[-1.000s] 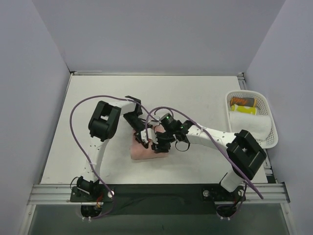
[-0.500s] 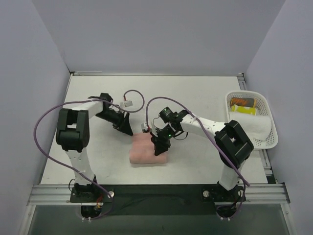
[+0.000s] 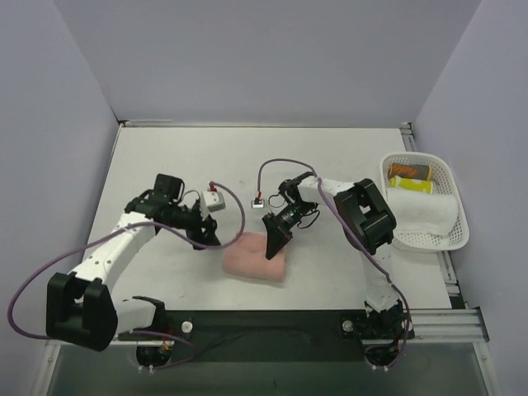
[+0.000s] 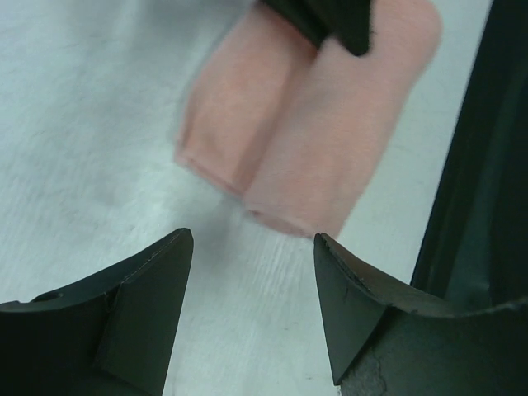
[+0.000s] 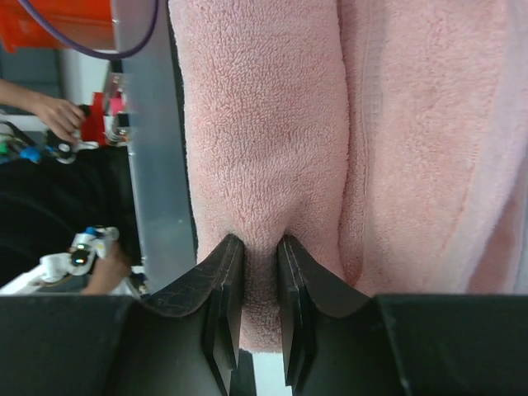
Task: Roll the towels
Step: Roll the towel
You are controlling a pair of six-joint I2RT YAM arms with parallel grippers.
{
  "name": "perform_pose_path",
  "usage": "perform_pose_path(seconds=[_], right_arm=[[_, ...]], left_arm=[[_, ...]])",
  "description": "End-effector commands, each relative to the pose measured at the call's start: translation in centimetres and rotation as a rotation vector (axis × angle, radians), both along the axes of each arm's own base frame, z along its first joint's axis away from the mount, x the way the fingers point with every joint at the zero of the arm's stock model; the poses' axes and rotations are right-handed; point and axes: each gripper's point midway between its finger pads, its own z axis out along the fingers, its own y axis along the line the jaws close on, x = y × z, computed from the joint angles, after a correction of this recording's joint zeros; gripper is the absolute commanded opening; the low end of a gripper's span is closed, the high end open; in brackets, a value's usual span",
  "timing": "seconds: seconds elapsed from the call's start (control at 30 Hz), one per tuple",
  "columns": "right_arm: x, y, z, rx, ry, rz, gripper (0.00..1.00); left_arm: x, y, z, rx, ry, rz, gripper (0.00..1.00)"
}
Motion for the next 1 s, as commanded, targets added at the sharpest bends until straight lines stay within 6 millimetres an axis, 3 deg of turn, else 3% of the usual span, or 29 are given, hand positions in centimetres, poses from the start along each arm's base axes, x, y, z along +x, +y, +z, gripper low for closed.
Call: perform_pose_path(seconds=[0.0, 0.23, 0.47, 0.57, 0.6, 0.63, 0.67, 0.73, 0.8, 0.97], right_arm=[[-0.3, -1.0, -0.8, -0.054, 0.069, 0.007, 0.1], [0.2, -1.0, -1.6, -0.054, 0.042, 0.02, 0.12], [0.5, -1.1, -1.8, -0.056, 0.043, 0.015, 0.13], [0.8, -1.2, -1.9, -0.06, 0.035, 0.013, 0.15], [0.9, -1.2, -1.9, -0.064, 0.032, 0.01, 0.17], [1.0, -1.2, -1.9, -0.071, 0.033, 0.008, 0.21], [1.5, -1.1, -1.8, -0.079, 0.019, 0.002, 0.3], [2.4, -1.1, -2.0, -0.123, 0.04, -0.036, 0.37], [3.8, -1.2, -2.3, -0.177, 0.054, -0.084, 0.41], [5.6, -1.1, -3.3, -0.292, 0.076, -0.154, 0.42]], left_arm=[[-2.3, -1.9, -0.8, 0.081, -0.161, -0.194, 0.71], [-4.8, -7.5, -2.0, 0.109, -0.292, -0.44, 0.72], [-7.0, -9.8, -4.5, 0.137, -0.302, -0.592, 0.74], [-8.1, -10.1, -6.7, 0.184, -0.234, -0.643, 0.63], [-8.3, -10.3, -7.2, 0.205, -0.223, -0.658, 0.54], [-8.5, -10.3, -7.7, 0.221, -0.207, -0.665, 0.49], [-8.8, -10.2, -8.5, 0.237, -0.185, -0.675, 0.44], [-8.9, -10.2, -8.9, 0.259, -0.177, -0.681, 0.32], [-8.9, -10.1, -9.2, 0.272, -0.178, -0.689, 0.27], [-8.8, -10.1, -9.1, 0.29, -0.216, -0.702, 0.27]])
